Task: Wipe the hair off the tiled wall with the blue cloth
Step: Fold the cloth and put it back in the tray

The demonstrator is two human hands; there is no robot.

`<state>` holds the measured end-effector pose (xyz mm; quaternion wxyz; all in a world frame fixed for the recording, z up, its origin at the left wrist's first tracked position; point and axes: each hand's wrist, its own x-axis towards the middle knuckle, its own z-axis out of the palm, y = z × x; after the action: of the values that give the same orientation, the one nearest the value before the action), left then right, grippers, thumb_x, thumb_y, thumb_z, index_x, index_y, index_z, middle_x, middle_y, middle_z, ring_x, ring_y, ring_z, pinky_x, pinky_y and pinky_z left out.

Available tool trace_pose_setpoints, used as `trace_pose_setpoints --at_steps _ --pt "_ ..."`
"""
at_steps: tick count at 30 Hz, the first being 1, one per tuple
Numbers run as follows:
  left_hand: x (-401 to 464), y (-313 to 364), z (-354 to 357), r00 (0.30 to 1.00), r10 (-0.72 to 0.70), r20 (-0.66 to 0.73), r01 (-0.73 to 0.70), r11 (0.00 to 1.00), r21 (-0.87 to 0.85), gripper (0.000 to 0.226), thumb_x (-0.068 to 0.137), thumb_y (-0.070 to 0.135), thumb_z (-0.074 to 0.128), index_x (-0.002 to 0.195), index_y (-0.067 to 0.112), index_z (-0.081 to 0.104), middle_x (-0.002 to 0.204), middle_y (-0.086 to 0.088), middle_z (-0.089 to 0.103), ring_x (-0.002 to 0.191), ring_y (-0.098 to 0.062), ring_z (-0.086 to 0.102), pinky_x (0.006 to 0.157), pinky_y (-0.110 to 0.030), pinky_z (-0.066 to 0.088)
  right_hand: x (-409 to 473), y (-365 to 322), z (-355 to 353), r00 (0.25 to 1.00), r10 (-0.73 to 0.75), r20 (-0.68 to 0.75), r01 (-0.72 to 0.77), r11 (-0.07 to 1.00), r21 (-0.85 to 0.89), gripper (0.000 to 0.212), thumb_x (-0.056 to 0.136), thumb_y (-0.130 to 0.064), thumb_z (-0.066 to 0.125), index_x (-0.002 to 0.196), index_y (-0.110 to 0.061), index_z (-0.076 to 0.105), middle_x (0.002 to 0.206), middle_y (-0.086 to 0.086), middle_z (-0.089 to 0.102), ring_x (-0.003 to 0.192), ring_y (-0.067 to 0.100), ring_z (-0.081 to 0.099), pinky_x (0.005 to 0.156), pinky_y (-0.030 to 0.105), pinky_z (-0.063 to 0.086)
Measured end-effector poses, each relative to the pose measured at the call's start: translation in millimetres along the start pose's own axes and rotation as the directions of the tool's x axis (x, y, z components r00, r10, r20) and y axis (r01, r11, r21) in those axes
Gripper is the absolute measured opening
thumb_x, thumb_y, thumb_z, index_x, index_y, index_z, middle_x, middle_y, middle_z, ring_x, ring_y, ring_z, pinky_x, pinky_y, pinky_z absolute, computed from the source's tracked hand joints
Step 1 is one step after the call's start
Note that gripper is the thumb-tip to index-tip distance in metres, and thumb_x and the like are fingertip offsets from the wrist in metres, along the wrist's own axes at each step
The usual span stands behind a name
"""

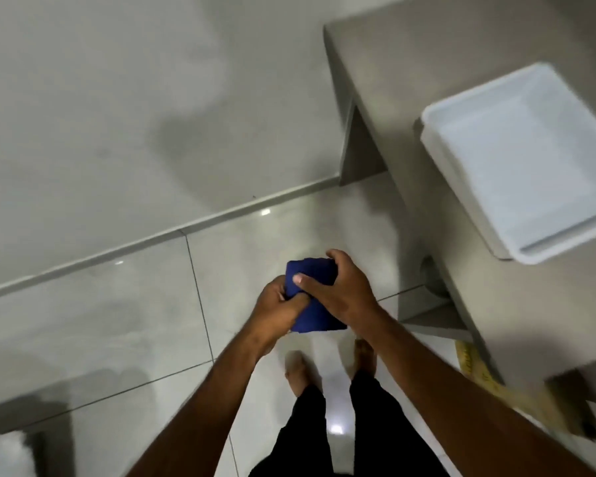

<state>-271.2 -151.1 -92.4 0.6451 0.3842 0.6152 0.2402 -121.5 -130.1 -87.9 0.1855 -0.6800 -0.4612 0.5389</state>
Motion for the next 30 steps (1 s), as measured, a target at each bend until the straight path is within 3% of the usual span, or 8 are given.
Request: trace_pose_setpoints --at_steps 4,8,14,17,19,22,26,30 --pt "-53 59 -9 0.992 0.12 0.024 -0.114 0.977 -0.179 0.044 0.074 0.004 0.052 0.111 0.019 0.07 0.096 -0.008 0.077 0.086 -0.023 0.073 0.065 -0.03 0.058 -53 -47 -53 0.992 -0.043 0.118 0.01 0.964 0.265 0.105 0.06 -0.049 0.088 0.147 -0.026 0.034 0.128 -0.005 0.056 0.111 0.016 0.062 0.088 0.034 0.057" --pt "-81 92 -5 0.982 0.176 0.07 -0.155 0.959 -0.237 0.054 0.07 0.005 0.052 0.123 0.011 0.062 0.108 -0.016 0.074 0.094 -0.029 0.071 0.072 -0.038 0.058 -81 -59 -74 0.932 -0.222 0.286 0.067 0.882 0.467 0.053 0.076 -0.03 0.084 0.124 -0.021 0.064 0.119 0.009 0.073 0.11 0.027 0.07 0.095 0.05 0.057" --pt "-86 127 11 0.969 0.247 -0.024 -0.248 0.966 -0.078 0.043 0.078 0.034 0.073 0.117 0.019 0.064 0.103 -0.001 0.077 0.094 -0.022 0.073 0.073 -0.036 0.06 -96 -70 -92 0.966 -0.258 -0.025 0.24 0.853 0.464 0.033 0.087 -0.022 0.075 0.118 -0.019 0.066 0.109 0.008 0.076 0.1 0.027 0.073 0.087 0.054 0.06" --pt "-79 147 26 0.94 0.327 -0.101 -0.317 0.943 0.1 0.006 0.083 0.032 0.075 0.084 0.03 0.07 0.07 0.013 0.074 0.066 -0.004 0.07 0.054 -0.02 0.052 -98 -76 -109 0.96 -0.213 -0.18 0.267 0.891 0.367 0.038 0.086 -0.024 0.076 0.12 -0.014 0.063 0.108 0.008 0.075 0.096 0.026 0.073 0.084 0.053 0.061" --pt "-70 160 43 0.929 0.351 -0.115 -0.336 0.933 0.13 0.016 0.084 0.031 0.075 0.07 0.034 0.067 0.064 0.014 0.072 0.06 -0.003 0.069 0.048 -0.016 0.049 -98 -77 -129 0.955 -0.205 -0.213 0.268 0.905 0.33 0.044 0.082 -0.022 0.079 0.121 -0.011 0.062 0.109 0.008 0.074 0.095 0.025 0.072 0.082 0.048 0.063" --pt "-52 178 77 0.934 0.337 -0.119 -0.324 0.939 0.11 0.01 0.084 0.033 0.075 0.081 0.027 0.068 0.071 0.01 0.075 0.066 -0.007 0.072 0.05 -0.017 0.051 -96 -75 -168 0.958 -0.214 -0.189 0.262 0.921 0.287 0.057 0.075 -0.014 0.084 0.126 -0.013 0.059 0.113 0.006 0.071 0.1 0.025 0.071 0.082 0.042 0.062" --pt "-20 203 139 0.933 0.344 -0.102 -0.341 0.939 0.045 0.018 0.085 0.031 0.074 0.09 0.016 0.064 0.081 -0.001 0.074 0.068 -0.011 0.07 0.053 -0.019 0.053 -83 -62 -225 0.867 -0.117 -0.485 0.267 0.93 0.253 0.042 0.071 -0.009 0.086 0.109 -0.011 0.067 0.095 0.005 0.073 0.084 0.023 0.072 0.071 0.036 0.061" --pt "24 224 199 0.942 0.331 0.055 -0.332 0.943 0.015 0.034 0.088 0.02 0.07 0.115 0.026 0.05 0.103 -0.004 0.073 0.086 -0.016 0.072 0.058 -0.022 0.059 -54 -37 -277 0.744 -0.08 -0.664 0.218 0.968 0.128 0.034 0.076 -0.018 0.083 0.107 -0.009 0.071 0.092 0.005 0.072 0.079 0.024 0.069 0.071 0.033 0.058"
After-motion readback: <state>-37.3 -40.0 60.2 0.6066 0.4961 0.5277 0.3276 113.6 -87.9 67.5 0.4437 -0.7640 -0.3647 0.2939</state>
